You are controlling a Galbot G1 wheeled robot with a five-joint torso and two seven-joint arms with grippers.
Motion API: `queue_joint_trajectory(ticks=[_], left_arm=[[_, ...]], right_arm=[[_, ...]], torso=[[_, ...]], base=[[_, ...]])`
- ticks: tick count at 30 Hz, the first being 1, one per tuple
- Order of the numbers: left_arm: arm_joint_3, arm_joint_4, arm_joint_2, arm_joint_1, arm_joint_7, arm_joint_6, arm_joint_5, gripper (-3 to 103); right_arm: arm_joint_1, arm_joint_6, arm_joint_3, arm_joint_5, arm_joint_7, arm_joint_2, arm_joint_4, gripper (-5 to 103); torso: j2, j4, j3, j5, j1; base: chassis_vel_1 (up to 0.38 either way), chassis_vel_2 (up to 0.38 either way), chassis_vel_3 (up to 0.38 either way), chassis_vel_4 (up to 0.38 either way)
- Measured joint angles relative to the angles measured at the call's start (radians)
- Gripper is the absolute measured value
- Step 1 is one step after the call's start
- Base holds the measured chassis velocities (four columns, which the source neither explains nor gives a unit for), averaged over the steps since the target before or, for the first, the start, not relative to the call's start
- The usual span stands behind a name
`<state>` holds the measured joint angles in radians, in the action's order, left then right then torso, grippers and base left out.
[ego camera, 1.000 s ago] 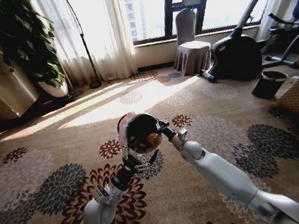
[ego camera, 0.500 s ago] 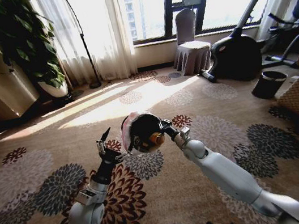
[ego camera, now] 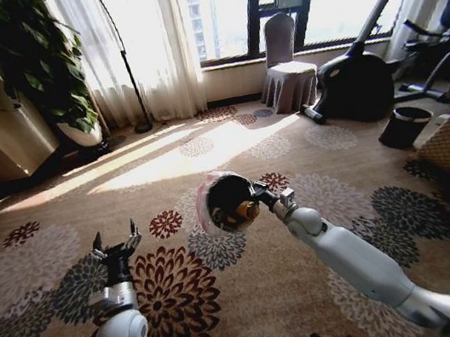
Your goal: Pick up the trash from the ground and place it into the trash bin.
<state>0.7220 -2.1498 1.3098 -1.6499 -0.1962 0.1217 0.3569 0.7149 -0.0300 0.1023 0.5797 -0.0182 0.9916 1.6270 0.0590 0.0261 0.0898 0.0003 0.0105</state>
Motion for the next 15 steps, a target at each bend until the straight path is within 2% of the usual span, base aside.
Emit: queue_joint_trajectory(ticks=[1, 4, 5, 7, 15], left_arm=[[0.0, 0.0, 0.0, 0.0, 0.0, 0.0, 0.0, 100], [0.0, -0.055, 0.002, -0.036, 0.071, -0.02, 0.008, 100], [0.0, -0.055, 0.002, -0.036, 0.071, -0.02, 0.008, 100], [0.002, -0.075, 0.005, -0.047, 0.108, -0.02, 0.005, 100], [0.002, -0.082, 0.006, -0.05, 0.12, -0.018, 0.001, 100]], right_arm=[[0.0, 0.0, 0.0, 0.0, 0.0, 0.0, 0.0, 0], [0.014, -0.034, -0.011, 0.024, 0.0, -0.044, 0.034, 0], [0.014, -0.034, -0.011, 0.024, 0.0, -0.044, 0.034, 0], [0.021, -0.052, -0.023, 0.046, 0.0, -0.062, 0.056, 0], [0.077, -0.067, -0.052, 0.092, 0.0, -0.113, 0.137, 0]], torso=[[0.0, 0.0, 0.0, 0.0, 0.0], [0.0, -0.0006, 0.0, 0.0, 0.0], [0.0, -0.0006, 0.0, 0.0, 0.0], [0.0, -0.0007, 0.0, -0.0002, 0.0], [0.0, -0.0002, 0.0, 0.0, 0.0]], base=[[0.0, 0.0, 0.0, 0.0], [0.0, 0.0, 0.0, 0.0], [0.0, 0.0, 0.0, 0.0], [0.0, 0.0, 0.0, 0.0], [0.0, 0.0, 0.0, 0.0]])
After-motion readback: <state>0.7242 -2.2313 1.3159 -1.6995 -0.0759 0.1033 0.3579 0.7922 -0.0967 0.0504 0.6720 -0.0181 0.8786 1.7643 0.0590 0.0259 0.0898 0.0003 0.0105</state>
